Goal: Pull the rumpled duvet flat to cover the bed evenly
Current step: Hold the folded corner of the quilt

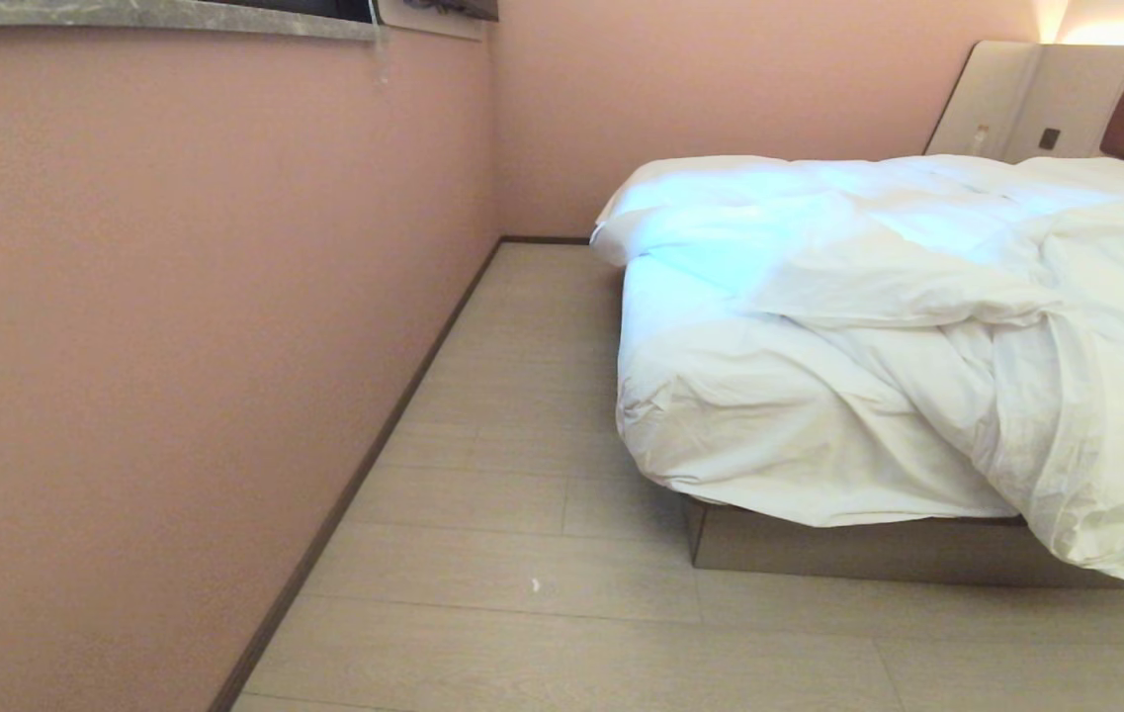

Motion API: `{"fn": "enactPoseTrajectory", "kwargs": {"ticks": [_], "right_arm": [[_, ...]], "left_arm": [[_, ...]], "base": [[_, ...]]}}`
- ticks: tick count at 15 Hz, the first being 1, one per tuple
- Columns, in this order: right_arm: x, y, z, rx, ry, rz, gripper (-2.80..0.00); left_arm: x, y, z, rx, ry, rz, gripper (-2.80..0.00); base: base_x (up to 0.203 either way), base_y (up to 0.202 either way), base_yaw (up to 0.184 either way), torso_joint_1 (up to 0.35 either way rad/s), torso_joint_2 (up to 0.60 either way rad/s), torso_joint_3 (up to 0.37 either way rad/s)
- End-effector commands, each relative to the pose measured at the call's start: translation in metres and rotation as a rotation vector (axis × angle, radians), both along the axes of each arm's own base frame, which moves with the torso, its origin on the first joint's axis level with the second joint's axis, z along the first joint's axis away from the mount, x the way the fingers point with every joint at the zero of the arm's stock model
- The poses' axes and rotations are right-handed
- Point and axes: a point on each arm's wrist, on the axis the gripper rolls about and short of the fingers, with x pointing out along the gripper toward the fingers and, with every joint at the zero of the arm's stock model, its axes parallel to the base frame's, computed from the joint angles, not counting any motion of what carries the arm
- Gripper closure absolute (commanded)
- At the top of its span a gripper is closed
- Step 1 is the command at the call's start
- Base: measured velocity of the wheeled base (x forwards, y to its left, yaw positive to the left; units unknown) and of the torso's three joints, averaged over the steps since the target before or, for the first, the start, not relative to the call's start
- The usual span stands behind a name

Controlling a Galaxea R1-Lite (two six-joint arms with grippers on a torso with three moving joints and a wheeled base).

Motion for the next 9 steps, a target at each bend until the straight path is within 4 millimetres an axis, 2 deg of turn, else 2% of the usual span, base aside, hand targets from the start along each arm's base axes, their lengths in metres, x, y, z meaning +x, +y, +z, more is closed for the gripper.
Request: {"fn": "enactPoseTrajectory", "kwargs": {"ticks": [1,9], "right_arm": [[0.0001,0.0,0.0001,0.0,0.001,0.0,0.0],[0.0001,0.0,0.0,0.0,0.002,0.001,0.0]], "left_arm": [[0.0,0.0,-0.0001,0.005,0.0,0.0,0.0],[0.0,-0.0001,-0.0002,0.017,0.002,-0.002,0.0]], "base": [[0.0,0.0,0.0,0.0,0.0,0.0],[0.0,0.0,0.0,0.0,0.0,0.0]]}}
